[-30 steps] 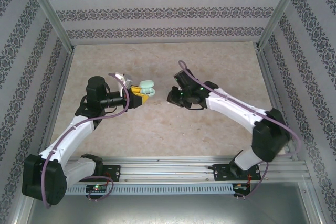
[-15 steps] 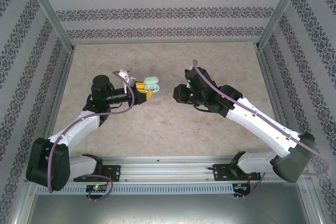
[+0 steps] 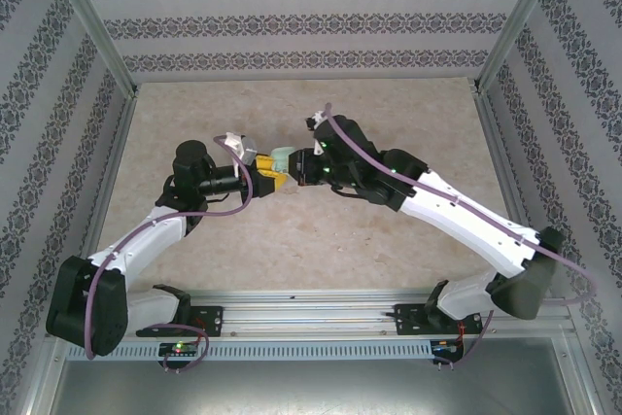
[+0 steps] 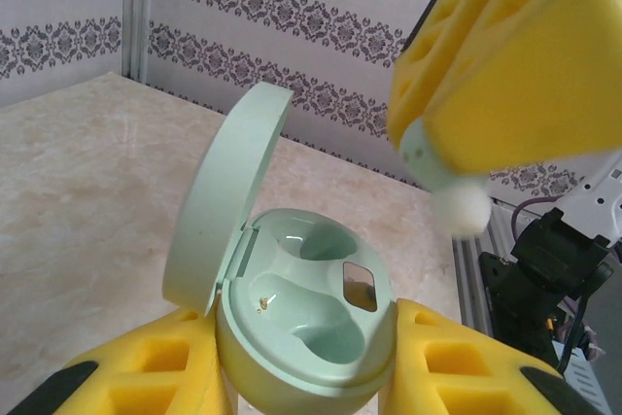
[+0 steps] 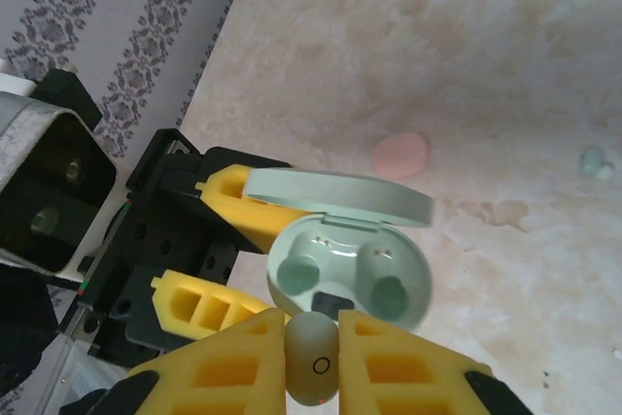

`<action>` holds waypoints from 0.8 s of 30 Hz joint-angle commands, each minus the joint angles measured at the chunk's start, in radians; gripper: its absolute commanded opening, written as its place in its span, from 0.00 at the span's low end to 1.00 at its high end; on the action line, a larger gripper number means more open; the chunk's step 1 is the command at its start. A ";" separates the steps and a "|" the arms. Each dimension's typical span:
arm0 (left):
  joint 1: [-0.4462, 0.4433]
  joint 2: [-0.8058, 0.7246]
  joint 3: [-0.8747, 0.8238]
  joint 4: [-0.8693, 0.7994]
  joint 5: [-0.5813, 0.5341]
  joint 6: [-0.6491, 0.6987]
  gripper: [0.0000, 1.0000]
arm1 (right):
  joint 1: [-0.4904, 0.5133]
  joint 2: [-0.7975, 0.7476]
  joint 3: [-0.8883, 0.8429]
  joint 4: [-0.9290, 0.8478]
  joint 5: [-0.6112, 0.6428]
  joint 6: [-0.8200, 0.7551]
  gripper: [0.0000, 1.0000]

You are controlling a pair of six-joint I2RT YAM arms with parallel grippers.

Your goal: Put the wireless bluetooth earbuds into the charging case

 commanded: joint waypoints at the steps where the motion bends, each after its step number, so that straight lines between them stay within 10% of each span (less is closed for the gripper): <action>1: -0.014 -0.029 0.017 -0.023 0.003 0.035 0.16 | 0.016 0.041 0.056 -0.010 -0.011 -0.053 0.16; 24: -0.020 -0.049 0.030 -0.047 0.008 0.037 0.16 | 0.016 0.179 0.166 -0.144 0.042 -0.119 0.19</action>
